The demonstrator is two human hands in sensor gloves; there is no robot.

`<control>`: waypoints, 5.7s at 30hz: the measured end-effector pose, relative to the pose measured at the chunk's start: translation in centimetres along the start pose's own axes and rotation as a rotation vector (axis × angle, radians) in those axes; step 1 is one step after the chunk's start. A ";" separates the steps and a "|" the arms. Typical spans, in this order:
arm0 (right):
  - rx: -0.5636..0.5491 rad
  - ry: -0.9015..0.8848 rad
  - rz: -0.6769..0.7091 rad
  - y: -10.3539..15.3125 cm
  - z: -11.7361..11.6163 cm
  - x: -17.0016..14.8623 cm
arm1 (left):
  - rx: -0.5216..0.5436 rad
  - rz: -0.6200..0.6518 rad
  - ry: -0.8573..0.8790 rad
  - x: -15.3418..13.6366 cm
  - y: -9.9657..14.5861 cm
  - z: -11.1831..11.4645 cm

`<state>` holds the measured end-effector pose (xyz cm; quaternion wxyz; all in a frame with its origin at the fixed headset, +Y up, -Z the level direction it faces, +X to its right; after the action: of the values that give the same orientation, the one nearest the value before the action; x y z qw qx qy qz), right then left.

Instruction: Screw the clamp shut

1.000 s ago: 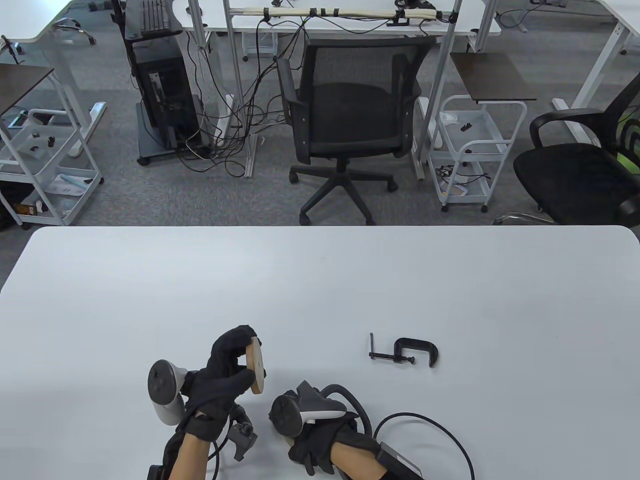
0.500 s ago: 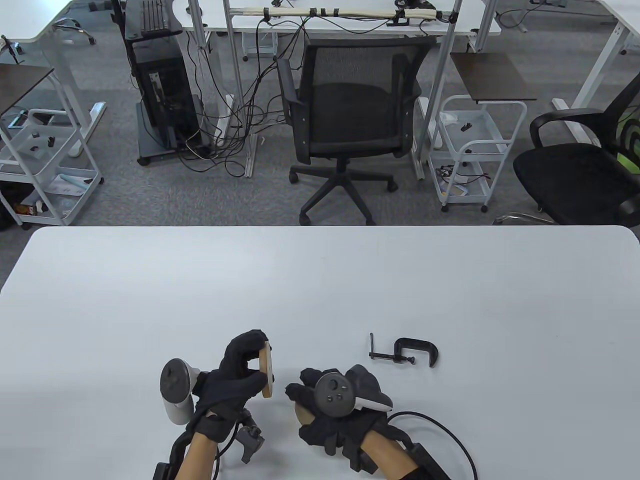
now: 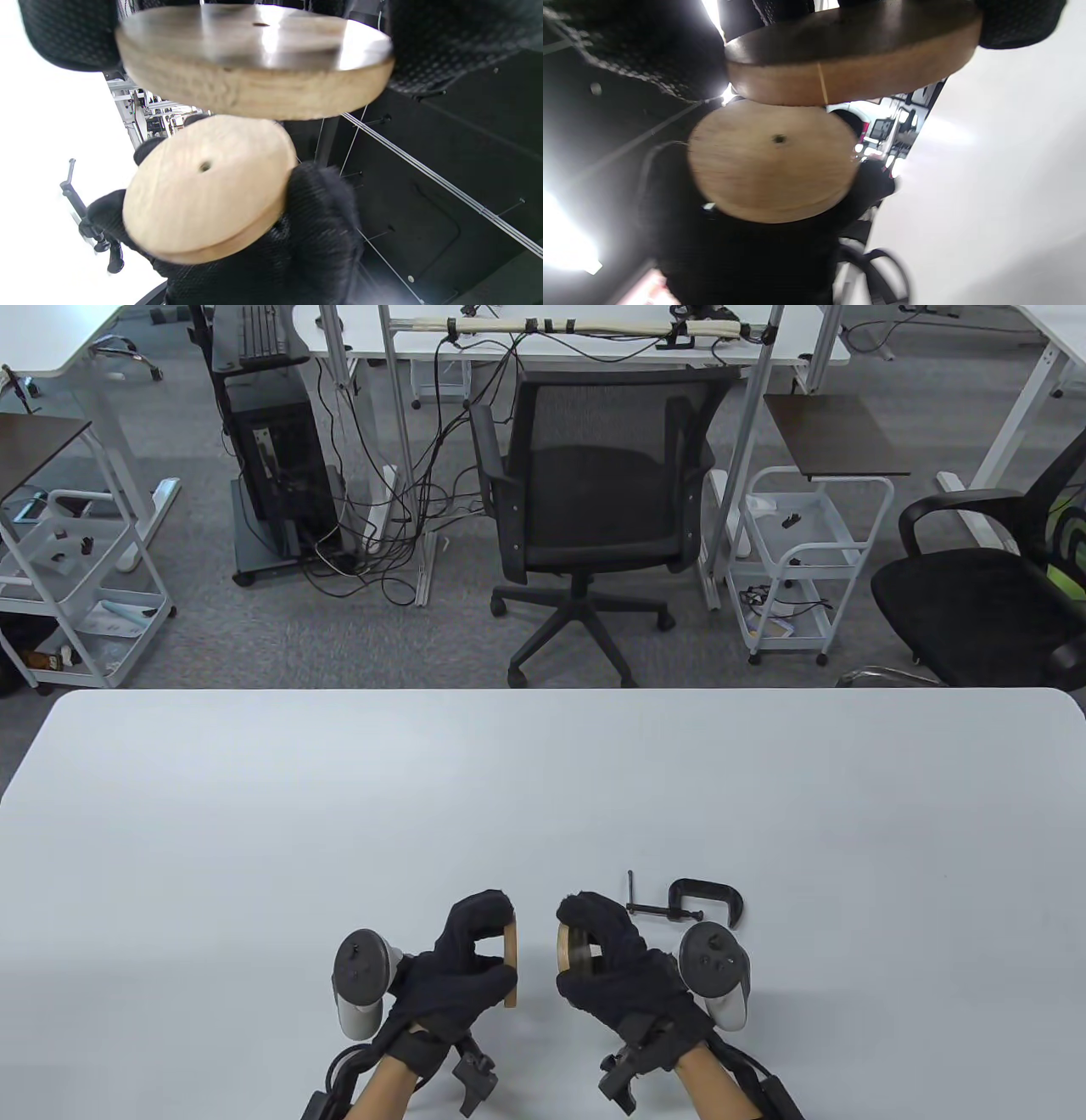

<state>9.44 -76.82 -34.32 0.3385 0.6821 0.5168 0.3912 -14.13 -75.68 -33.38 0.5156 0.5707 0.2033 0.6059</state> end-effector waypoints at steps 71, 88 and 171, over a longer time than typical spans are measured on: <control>0.002 -0.187 -0.118 0.4 -3.6 0.6 | -0.122 0.026 -0.207 0.3 -1.0 1.9; -0.118 0.707 -0.055 -3.6 5.4 7.7 | 0.066 -0.032 -0.151 -0.9 -0.1 -2.9; -0.595 0.465 -0.043 -0.1 11.2 5.6 | -0.041 -0.067 -0.147 -1.5 -0.6 -1.0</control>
<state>20.19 -72.02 -38.61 0.4034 0.4359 0.4580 0.6615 -15.04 -76.38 -34.84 0.5606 0.5959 0.1716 0.5488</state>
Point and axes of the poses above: the tracker on the back of each hand, its own x axis roughly to the thumb side, its own y axis roughly from the fingertips to the wrist, z = x × y, the point moved 2 cm from there along -y, roughly from the wrist to the fingertips, and after that the axes turned 12 degrees about -y, right-handed, at the moved point
